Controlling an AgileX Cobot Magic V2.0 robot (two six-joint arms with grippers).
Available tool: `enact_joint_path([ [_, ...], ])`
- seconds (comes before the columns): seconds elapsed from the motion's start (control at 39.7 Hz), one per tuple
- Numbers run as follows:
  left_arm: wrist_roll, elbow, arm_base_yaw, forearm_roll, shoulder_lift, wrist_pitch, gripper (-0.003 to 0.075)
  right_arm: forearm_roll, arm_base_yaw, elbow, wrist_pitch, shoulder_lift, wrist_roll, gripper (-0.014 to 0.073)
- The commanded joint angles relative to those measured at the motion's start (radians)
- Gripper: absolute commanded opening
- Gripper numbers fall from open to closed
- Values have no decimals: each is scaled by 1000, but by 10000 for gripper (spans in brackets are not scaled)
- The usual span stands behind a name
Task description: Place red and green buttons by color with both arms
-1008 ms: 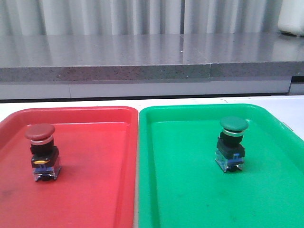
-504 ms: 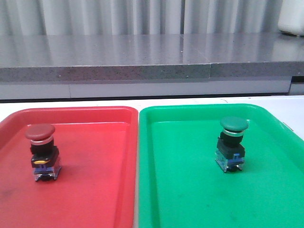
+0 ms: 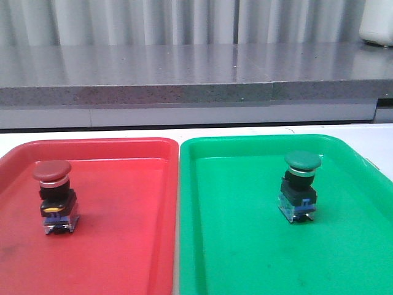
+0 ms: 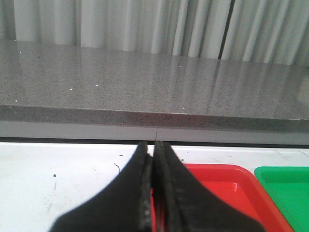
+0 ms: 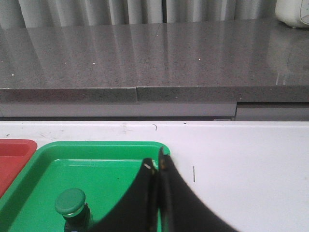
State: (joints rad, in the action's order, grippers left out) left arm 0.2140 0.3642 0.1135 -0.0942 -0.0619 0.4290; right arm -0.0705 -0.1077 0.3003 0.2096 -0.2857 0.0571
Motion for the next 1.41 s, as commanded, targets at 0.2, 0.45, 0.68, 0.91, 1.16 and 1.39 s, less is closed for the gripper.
enact_joint_path([
  [0.2,2,24,-2,-4,-10,-86,-20,7,8,28,-89,-6,-7,-69],
  [0.45,0,7,-2,-21,-5,-91,-20,7,8,28,-89,-6,-7,-69],
  [0.68,-135,-121,-3,115,85,-167,-20,7,8,28,-86,-6,-7,-69],
  [0.91,-124,-305,-74,140,86,-356,-20,7,8,28,-84,-6,-7,-69],
  [1.16,-122,-393,-137,181,86,-306,-20,7,8,28,-85,-6,-7,-69],
  [1.39,-122,-393,-137,181,86,-302,-20,7,8,28,-85,-6,-7,-69],
])
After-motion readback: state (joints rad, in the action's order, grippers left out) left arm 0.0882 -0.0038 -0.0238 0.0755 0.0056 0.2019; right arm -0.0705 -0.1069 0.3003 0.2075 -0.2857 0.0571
